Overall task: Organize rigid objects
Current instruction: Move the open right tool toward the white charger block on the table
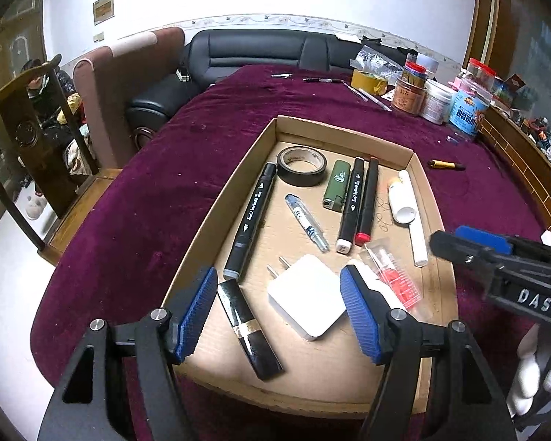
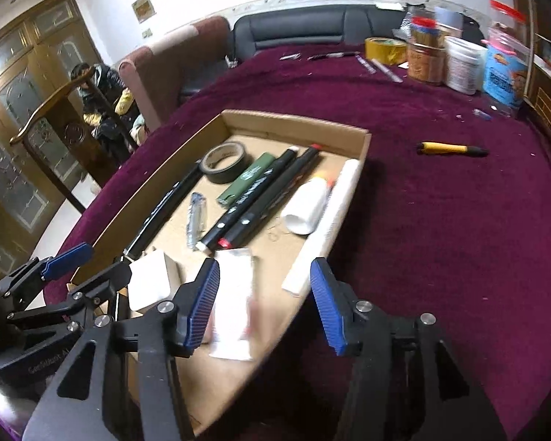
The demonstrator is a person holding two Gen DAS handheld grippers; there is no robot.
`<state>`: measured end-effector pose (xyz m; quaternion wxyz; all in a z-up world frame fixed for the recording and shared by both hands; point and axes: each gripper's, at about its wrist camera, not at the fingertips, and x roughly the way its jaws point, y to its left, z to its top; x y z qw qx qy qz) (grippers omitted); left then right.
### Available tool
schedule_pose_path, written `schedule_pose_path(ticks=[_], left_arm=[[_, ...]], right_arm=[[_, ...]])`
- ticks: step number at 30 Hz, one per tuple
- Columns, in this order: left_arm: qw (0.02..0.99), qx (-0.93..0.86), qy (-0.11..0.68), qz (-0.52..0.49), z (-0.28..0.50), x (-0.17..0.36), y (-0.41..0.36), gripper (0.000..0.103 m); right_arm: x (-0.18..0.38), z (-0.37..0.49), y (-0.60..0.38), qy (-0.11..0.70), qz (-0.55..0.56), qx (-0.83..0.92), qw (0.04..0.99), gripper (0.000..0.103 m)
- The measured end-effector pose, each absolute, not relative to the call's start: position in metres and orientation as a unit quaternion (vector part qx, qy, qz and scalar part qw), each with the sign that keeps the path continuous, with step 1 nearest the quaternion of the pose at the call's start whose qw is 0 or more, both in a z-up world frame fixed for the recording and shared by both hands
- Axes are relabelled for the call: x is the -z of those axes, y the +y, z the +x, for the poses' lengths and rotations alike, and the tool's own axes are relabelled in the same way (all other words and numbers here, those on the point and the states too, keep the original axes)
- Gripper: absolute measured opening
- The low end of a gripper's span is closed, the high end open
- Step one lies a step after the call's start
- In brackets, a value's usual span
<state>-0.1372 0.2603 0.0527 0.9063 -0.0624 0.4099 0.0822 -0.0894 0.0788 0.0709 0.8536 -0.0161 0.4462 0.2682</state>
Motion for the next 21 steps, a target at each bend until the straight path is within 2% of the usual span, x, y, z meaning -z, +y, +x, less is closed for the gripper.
schedule_pose_path(ticks=[12,21], left_arm=[[0.911,-0.06,0.408,-0.023,-0.131,-0.068,0.216,0.063],[0.929,0.033,0.364,-0.048,-0.126,-0.094,0.177,0.067]], right_arm=[[-0.074,-0.061,-0.05,0.438,0.04,-0.188,0.878,0.05],[-0.099,-0.044,-0.275,0.394,0.139,0.026,0.908,0.05]])
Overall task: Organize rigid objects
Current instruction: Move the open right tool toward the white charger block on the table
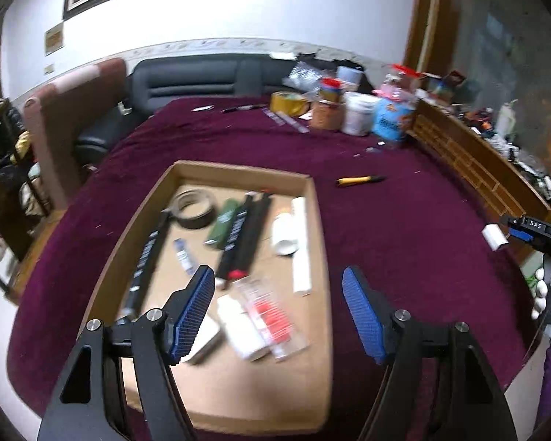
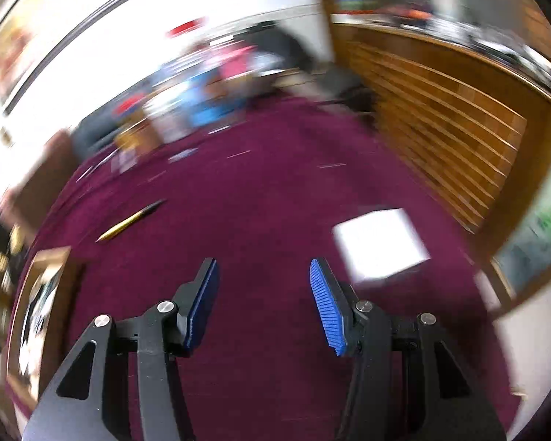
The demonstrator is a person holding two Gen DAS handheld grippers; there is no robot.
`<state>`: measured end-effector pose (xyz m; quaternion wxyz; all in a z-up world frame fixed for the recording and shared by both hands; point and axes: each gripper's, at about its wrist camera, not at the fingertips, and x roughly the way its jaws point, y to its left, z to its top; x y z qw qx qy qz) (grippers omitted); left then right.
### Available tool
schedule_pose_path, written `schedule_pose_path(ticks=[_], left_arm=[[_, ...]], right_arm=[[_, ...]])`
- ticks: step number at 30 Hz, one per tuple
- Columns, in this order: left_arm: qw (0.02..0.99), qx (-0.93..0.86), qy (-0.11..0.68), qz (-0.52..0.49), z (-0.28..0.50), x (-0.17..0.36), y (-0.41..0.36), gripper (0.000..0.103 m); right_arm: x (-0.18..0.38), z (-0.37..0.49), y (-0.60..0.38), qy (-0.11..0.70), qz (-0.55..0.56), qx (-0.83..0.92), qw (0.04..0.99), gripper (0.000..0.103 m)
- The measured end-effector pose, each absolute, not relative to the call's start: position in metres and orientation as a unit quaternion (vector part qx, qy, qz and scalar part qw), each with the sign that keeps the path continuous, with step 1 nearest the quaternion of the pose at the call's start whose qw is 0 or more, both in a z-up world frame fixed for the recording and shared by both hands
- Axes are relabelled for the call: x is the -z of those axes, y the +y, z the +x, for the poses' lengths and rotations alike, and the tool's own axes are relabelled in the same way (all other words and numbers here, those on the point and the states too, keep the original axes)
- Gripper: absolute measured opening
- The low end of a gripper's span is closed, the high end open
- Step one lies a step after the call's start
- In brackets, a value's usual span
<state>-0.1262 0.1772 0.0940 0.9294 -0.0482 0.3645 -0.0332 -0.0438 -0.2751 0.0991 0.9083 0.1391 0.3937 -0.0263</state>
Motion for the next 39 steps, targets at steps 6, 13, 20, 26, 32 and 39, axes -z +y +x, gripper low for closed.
schedule_pose_path(ticks=[6,13,20,26,32,39], left_arm=[[0.926,0.072,0.368,-0.045,-0.118,-0.091,0.143,0.067],[0.921,0.084,0.379,-0.03,-0.123,-0.094,0.13,0.067],[0.9,0.105,0.419,-0.049,-0.092,-0.09,0.126,0.067],[0.88,0.14,0.454,-0.021,-0.035,-0.095,0.088,0.066],[0.852,0.163,0.497,0.031,0.045,-0.068,0.037,0.066],[0.836,0.157,0.521,0.072,0.131,-0.031,0.01,0.066]], right_arm=[[-0.088,-0.044,-0.349,0.41,0.159,0.095,0.893,0.054],[-0.055,0.004,-0.324,0.45,0.125,0.078,0.881,0.065],[-0.041,0.005,-0.237,0.483,0.096,-0.049,0.869,0.056],[-0.034,0.007,-0.216,0.43,0.106,-0.053,0.895,0.06],[-0.034,0.009,-0.226,0.425,0.143,-0.051,0.893,0.061],[-0.034,0.016,-0.223,0.428,0.137,-0.059,0.891,0.066]])
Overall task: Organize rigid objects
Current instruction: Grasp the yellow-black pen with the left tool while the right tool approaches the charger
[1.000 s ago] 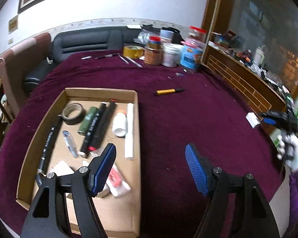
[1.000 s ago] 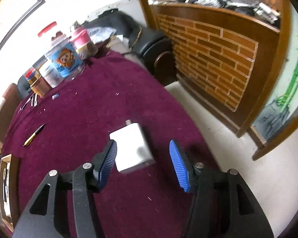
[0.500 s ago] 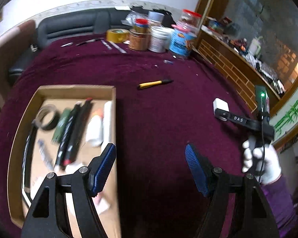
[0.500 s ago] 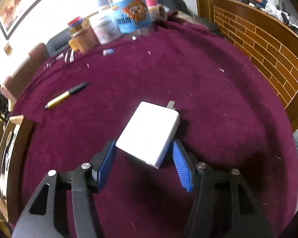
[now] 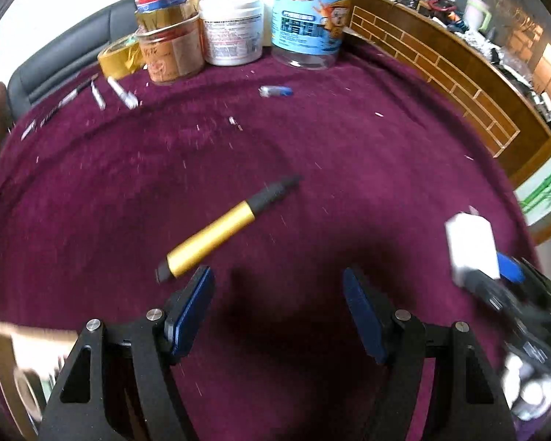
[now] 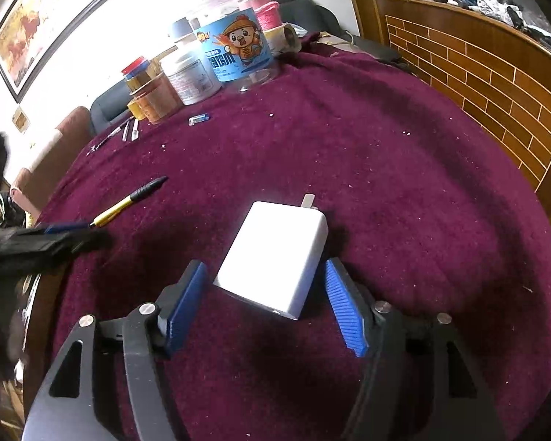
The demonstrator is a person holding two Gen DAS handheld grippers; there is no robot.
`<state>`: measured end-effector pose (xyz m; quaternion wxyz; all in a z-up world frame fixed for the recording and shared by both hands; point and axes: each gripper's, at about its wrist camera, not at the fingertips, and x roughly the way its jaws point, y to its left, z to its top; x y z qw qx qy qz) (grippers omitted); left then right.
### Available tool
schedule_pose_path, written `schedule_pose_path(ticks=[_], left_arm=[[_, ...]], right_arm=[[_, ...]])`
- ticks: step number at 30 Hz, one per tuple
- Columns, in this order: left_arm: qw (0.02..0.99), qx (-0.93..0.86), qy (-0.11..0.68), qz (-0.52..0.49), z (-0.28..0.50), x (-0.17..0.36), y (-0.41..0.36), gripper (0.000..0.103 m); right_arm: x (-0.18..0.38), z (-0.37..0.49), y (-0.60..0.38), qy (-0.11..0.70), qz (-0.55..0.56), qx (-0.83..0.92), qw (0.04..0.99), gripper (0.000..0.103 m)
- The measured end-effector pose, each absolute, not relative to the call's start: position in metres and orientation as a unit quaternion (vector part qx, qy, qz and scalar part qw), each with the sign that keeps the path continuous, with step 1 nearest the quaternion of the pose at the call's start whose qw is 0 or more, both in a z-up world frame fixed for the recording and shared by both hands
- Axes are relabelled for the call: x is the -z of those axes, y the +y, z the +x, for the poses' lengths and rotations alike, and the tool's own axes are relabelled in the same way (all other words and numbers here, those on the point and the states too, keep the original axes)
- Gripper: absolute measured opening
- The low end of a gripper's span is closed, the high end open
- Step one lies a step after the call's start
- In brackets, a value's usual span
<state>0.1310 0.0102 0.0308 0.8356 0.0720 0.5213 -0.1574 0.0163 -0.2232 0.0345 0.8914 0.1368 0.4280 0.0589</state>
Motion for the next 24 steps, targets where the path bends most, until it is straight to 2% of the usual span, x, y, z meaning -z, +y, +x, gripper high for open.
schedule_pose_path(ticks=[8,10,12,14,18,19,21,23,24], left_arm=[[0.847,0.118,0.509,0.102,0.156,-0.006,0.014,0.068],[0.84,0.141,0.512,0.114,0.147,-0.008,0.013,0.055],[0.83,0.163,0.521,0.111,0.139,-0.01,0.013,0.025],[0.819,0.19,0.533,0.097,0.132,-0.012,0.013,0.022],[0.82,0.19,0.529,0.11,0.118,-0.012,0.004,0.024],[0.824,0.184,0.525,0.106,0.119,-0.012,0.002,0.029],[0.832,0.176,0.518,0.087,0.125,-0.012,-0.002,0.049],[0.844,0.163,0.502,0.096,0.125,-0.009,-0.016,0.064],[0.852,0.152,0.489,0.108,0.121,-0.01,-0.022,0.064]], right_arm=[[-0.034,0.019,-0.225,0.429,0.145,-0.071,0.889,0.071],[-0.034,0.019,-0.226,0.429,0.15,-0.073,0.888,0.071],[-0.034,0.019,-0.228,0.428,0.155,-0.075,0.887,0.071],[-0.034,0.019,-0.229,0.428,0.158,-0.076,0.887,0.071],[-0.034,0.019,-0.228,0.428,0.159,-0.076,0.887,0.071],[-0.034,0.019,-0.228,0.428,0.159,-0.076,0.887,0.071],[-0.034,0.019,-0.229,0.427,0.162,-0.077,0.886,0.071],[-0.034,0.019,-0.23,0.426,0.169,-0.08,0.885,0.071],[-0.034,0.019,-0.231,0.426,0.171,-0.08,0.885,0.071]])
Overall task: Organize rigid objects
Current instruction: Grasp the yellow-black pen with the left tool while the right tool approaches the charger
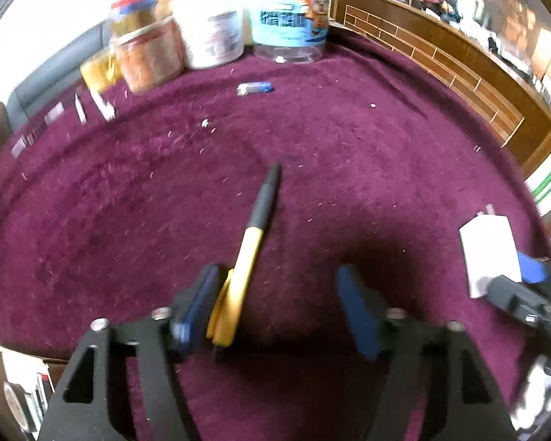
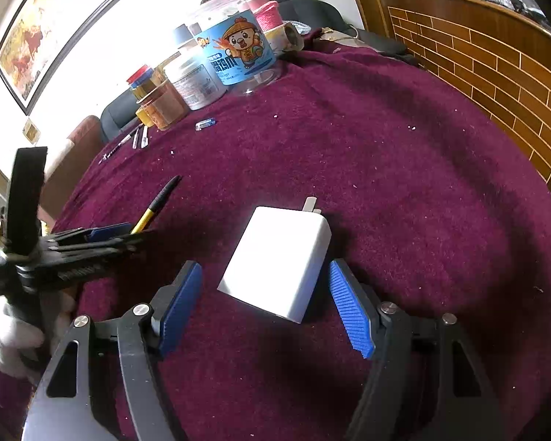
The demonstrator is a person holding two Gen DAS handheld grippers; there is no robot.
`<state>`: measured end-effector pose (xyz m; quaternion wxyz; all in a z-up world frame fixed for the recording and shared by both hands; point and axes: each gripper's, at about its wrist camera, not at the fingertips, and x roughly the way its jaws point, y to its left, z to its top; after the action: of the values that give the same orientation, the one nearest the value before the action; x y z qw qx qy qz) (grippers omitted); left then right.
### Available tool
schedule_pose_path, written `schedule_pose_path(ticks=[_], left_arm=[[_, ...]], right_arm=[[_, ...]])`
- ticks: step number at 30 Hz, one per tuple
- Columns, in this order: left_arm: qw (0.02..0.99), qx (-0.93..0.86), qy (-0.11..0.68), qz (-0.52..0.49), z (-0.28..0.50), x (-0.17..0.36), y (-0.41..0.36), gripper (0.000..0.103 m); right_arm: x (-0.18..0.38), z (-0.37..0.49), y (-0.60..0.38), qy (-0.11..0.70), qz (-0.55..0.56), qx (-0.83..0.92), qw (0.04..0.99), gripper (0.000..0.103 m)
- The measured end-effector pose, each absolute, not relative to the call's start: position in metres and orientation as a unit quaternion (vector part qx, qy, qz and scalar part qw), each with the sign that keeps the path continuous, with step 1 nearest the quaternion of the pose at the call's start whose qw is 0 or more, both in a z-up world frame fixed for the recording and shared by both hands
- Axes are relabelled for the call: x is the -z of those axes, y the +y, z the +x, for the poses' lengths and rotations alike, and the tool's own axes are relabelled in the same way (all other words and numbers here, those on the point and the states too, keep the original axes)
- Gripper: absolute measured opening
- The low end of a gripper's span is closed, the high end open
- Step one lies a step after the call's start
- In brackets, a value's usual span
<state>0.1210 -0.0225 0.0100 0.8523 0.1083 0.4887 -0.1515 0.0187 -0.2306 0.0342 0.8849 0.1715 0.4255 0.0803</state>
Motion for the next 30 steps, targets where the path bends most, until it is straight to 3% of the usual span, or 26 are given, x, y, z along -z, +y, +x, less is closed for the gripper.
schedule_pose_path(ticks=[1,4,5,6,8,23,30], left_arm=[[0.857,0.142,0.482,0.113,0.119,-0.01,-0.026,0.064],[0.852,0.14,0.496,0.087,0.118,-0.013,-0.023,0.046],[0.851,0.148,0.497,0.086,0.117,-0.014,-0.023,0.029],[0.85,0.154,0.496,0.085,0.115,-0.015,-0.024,0.02],[0.85,0.152,0.495,0.099,0.106,-0.017,-0.026,0.009],[0.857,0.155,0.463,0.163,0.077,-0.014,-0.047,0.005],[0.852,0.18,0.476,0.124,0.05,-0.02,-0.027,0.005]], right_arm=[[-0.034,0.019,-0.231,0.425,0.174,-0.081,0.884,0.071],[-0.034,0.018,-0.233,0.424,0.182,-0.084,0.883,0.071],[-0.034,0.018,-0.234,0.424,0.183,-0.085,0.883,0.071],[-0.034,0.018,-0.235,0.424,0.185,-0.086,0.882,0.071],[-0.034,0.018,-0.236,0.424,0.188,-0.088,0.882,0.071],[-0.033,0.018,-0.238,0.419,0.194,-0.102,0.881,0.076],[-0.032,0.018,-0.244,0.411,0.213,-0.117,0.878,0.079]])
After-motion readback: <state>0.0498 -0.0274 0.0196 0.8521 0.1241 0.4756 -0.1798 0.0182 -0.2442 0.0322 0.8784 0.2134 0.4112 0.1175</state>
